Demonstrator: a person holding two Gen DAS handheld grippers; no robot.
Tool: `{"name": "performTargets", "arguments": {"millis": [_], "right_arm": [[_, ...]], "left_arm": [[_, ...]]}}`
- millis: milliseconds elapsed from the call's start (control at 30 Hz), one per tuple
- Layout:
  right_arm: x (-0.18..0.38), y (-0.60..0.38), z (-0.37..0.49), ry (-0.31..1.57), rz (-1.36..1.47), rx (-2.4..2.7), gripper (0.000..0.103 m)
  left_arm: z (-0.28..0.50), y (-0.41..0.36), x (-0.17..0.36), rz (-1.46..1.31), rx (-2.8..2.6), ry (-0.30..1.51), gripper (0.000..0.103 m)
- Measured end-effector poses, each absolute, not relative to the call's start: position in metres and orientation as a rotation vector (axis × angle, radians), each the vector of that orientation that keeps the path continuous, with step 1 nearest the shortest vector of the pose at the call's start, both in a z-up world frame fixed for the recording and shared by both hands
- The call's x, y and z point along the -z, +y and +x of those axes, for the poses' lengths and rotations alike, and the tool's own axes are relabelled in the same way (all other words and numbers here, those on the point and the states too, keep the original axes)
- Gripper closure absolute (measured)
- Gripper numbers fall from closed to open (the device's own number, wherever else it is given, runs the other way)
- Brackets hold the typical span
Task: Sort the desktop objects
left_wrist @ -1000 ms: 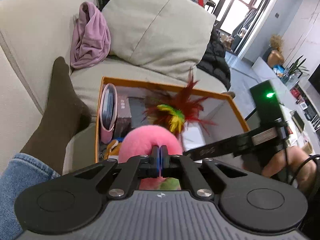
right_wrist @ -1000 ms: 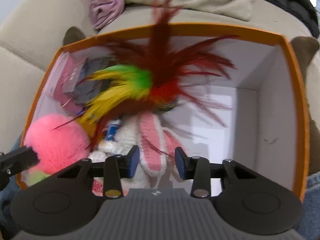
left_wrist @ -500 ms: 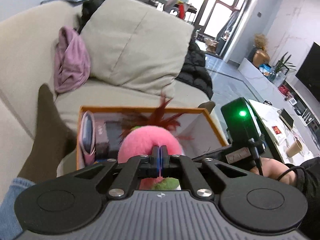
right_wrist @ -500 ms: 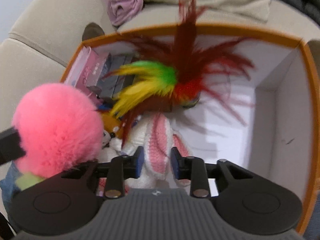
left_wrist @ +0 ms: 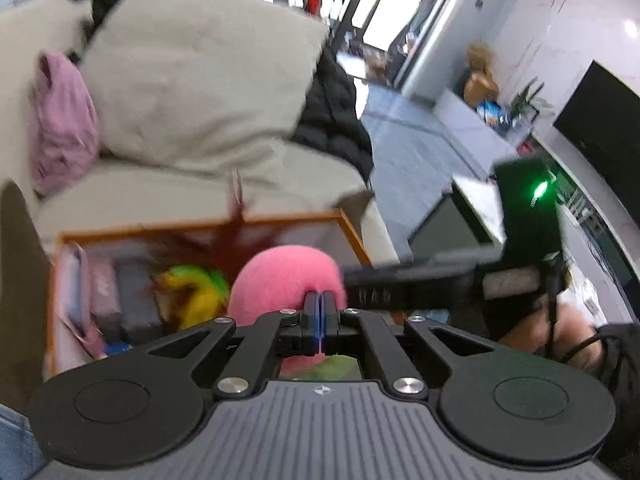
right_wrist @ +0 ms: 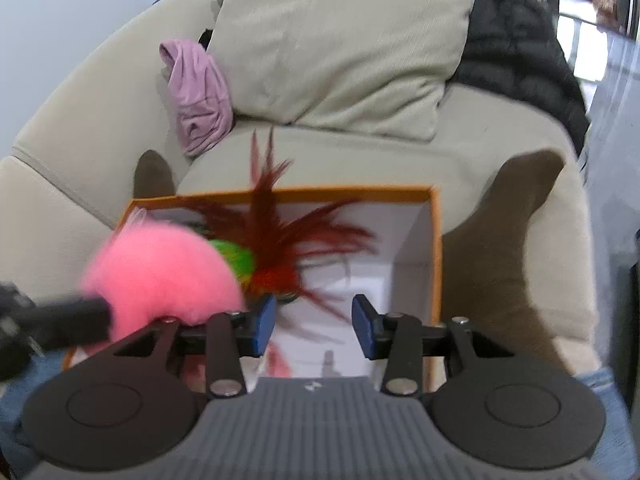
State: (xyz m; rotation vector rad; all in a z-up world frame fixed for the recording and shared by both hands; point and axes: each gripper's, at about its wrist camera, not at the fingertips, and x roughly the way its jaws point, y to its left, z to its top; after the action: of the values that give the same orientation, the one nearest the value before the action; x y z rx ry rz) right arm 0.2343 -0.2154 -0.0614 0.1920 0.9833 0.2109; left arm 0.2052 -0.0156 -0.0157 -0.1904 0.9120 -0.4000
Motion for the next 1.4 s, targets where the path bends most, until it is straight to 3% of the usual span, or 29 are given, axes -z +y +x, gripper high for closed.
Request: {"name": "performTargets", "arguments": {"millis": [233,300,367,467,600,800,1033,1267,1400], "right_arm": [[0.082,-0.199,0.231,1.07,0.119,-0.31,0.057],[0.091,-0.191,0.231,1.11,0.093,-0.34,0.061],[0.101,-0.184,0.231,1.156,0.072,-0.356,0.072],[0.114,-0.179,0.231,1.202,0.046,-0.35,0.072],[0.127,-0.178,0.234,1.274,0.057,-0.371,0.063],[0.117,-0.175,0.22,1.265,-0.004,-0.38,0.059],[0.106,-0.158,0.222,1.356,-0.214,-0.391,0.045],[0.136,-0.153,0.235,1.521,-0.236,-0.347,0.046],[0.15,-0.16,0.24,1.583,-0.13,-0.325,0.053]], "left_arm": [[0.21,-0.015,0.069,-0.239,0.412,1.075,0.103],[0.207,-0.01,0.075,-0.244,0.405,1.091,0.103],[0.205,-0.007,0.077,-0.248,0.408,1.102,0.103],[0.195,0.003,0.076,-0.256,0.374,1.092,0.103],[0.181,0.021,0.071,-0.256,0.306,1.065,0.103],[0.152,0.047,0.051,-0.241,0.231,0.987,0.103],[0.127,0.057,0.045,-0.286,0.227,0.947,0.103],[0.104,0.071,0.045,-0.345,0.213,0.925,0.103],[0.096,0.078,0.045,-0.373,0.208,0.911,0.102]]}}
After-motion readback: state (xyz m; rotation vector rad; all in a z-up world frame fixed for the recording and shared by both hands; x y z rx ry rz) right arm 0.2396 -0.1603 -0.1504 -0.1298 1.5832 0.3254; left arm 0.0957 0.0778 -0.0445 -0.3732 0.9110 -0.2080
